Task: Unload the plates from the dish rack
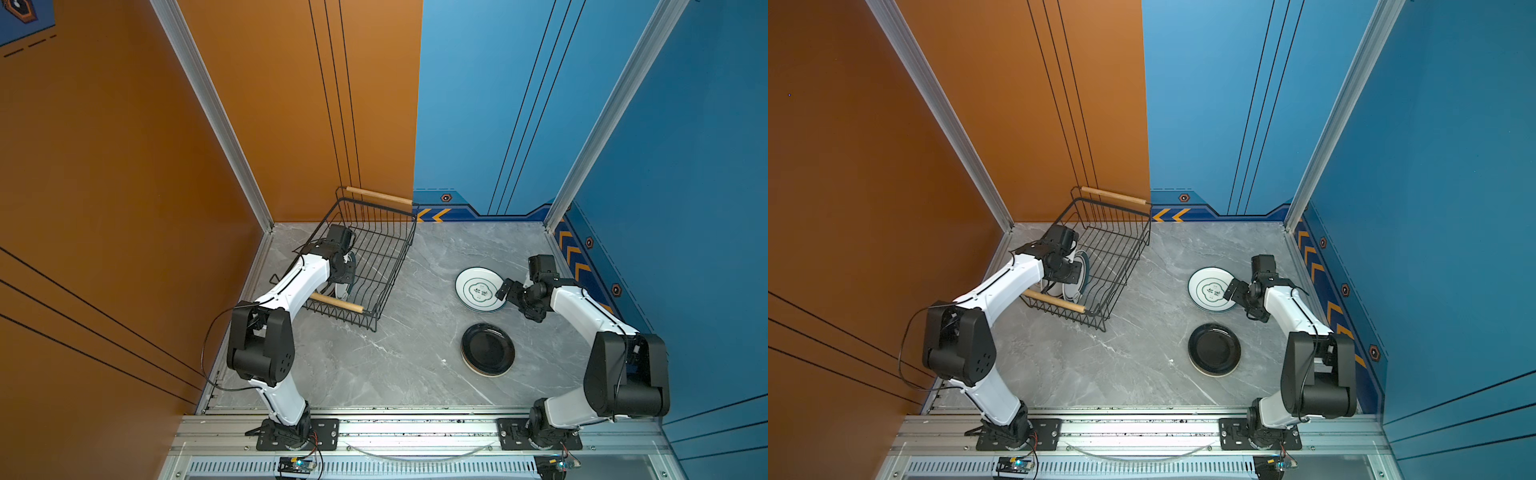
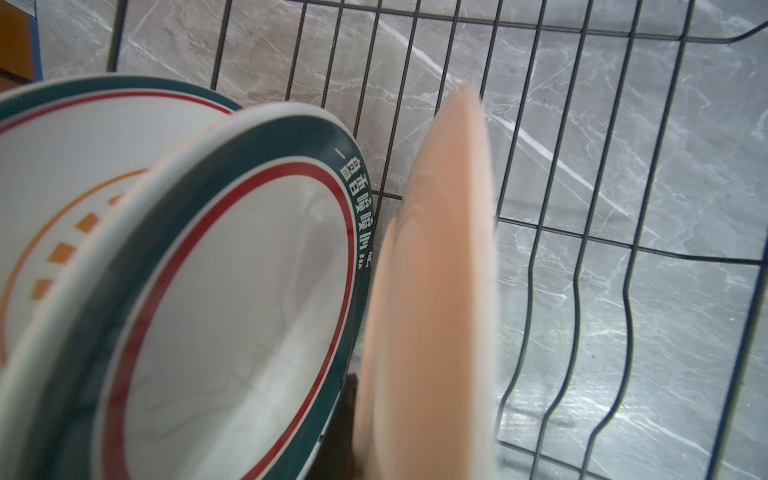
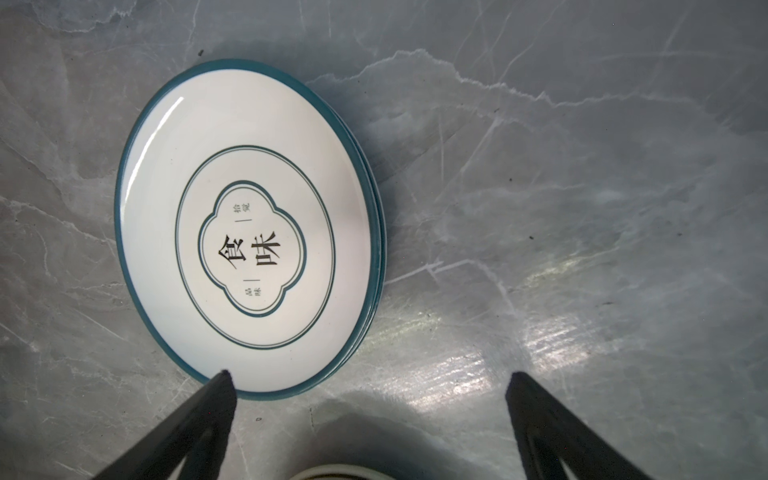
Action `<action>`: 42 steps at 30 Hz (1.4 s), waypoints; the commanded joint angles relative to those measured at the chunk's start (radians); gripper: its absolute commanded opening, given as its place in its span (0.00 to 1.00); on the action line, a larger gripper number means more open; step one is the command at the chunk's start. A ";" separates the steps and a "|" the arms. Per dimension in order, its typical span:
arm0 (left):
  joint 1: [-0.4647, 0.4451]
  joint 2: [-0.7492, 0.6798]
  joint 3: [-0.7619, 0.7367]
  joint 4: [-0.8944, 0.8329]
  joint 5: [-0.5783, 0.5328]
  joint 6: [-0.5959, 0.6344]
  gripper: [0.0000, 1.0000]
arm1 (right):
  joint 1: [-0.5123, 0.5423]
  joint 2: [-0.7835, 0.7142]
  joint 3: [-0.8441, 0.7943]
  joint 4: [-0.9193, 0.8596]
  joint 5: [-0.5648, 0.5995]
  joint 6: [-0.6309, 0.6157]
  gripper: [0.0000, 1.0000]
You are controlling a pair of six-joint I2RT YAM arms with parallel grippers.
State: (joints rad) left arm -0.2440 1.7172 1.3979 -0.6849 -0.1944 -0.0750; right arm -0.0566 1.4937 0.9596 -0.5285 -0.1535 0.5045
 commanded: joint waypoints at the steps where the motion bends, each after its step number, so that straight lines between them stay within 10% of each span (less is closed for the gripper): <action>1: -0.009 -0.083 0.006 -0.021 0.062 -0.011 0.01 | -0.006 -0.022 -0.016 0.018 -0.012 -0.006 1.00; 22: -0.109 -0.360 0.118 0.060 0.325 -0.298 0.00 | -0.070 -0.174 -0.032 0.099 -0.161 -0.040 1.00; 33: -0.120 -0.274 0.006 0.553 0.654 -0.690 0.00 | -0.070 -0.408 -0.218 0.516 -0.505 0.325 1.00; 42: -0.243 -0.085 0.004 0.844 0.740 -0.951 0.00 | 0.101 -0.486 -0.294 0.843 -0.465 0.575 1.00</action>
State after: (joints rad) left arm -0.4599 1.5955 1.4059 -0.0380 0.4530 -0.8944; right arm 0.0151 1.0206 0.6491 0.1894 -0.6029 0.9871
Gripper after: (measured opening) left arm 0.135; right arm 0.999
